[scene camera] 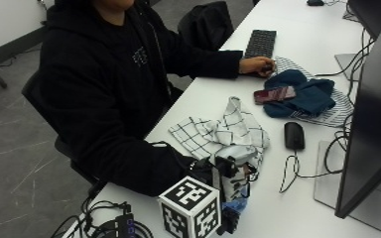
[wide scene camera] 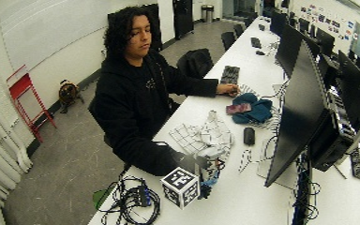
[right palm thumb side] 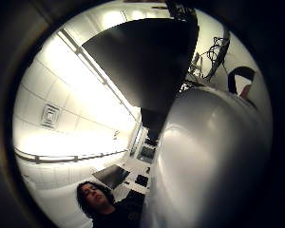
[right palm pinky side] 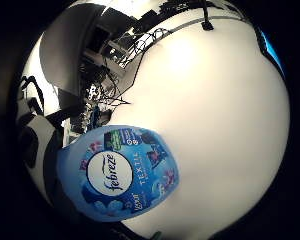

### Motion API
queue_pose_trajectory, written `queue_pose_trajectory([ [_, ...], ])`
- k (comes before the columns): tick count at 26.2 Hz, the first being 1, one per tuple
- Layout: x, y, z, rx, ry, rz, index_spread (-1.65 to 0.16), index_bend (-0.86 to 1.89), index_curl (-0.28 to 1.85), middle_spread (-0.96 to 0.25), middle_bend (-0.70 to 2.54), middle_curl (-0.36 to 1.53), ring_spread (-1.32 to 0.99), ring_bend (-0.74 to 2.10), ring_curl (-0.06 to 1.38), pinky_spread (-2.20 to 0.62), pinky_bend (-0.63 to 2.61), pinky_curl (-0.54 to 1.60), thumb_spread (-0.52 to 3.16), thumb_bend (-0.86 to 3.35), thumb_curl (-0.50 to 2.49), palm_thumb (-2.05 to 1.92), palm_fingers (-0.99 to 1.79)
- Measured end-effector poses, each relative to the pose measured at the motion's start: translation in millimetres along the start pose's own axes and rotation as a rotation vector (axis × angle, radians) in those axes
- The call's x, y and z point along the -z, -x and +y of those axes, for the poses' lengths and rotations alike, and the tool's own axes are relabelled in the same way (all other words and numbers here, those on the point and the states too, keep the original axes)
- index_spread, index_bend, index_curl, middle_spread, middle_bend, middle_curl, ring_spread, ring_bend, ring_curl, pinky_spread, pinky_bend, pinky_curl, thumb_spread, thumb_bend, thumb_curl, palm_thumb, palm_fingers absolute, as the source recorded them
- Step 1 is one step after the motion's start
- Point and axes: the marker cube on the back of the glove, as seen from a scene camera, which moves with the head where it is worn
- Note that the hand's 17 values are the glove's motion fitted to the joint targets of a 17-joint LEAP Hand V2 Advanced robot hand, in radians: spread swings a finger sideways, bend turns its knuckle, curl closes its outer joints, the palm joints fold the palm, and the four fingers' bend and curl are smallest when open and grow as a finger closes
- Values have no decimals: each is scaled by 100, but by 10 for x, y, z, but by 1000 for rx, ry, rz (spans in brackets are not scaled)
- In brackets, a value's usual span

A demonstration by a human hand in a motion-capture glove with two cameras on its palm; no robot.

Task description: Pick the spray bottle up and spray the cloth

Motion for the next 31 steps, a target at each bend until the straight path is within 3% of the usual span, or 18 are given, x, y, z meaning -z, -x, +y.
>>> queue_pose_trajectory([
  [6,0,-3,-4,17,-23,0,-29,21,45,-21,65,56,-22,78,50,-33,50,42,55,-3,60,92,146],
  [11,-98,106,-98,9,48,20,-29,22,48,-21,67,56,-22,80,51,-33,51,42,55,-3,62,92,144],
  [22,-136,932,746,56,775,514,-28,23,51,-20,69,57,-21,81,50,-32,52,42,55,-3,65,93,141],
  [31,-534,1377,1169,84,1039,1056,-28,24,53,-21,69,56,-21,80,49,-33,51,42,54,-3,67,93,140],
])
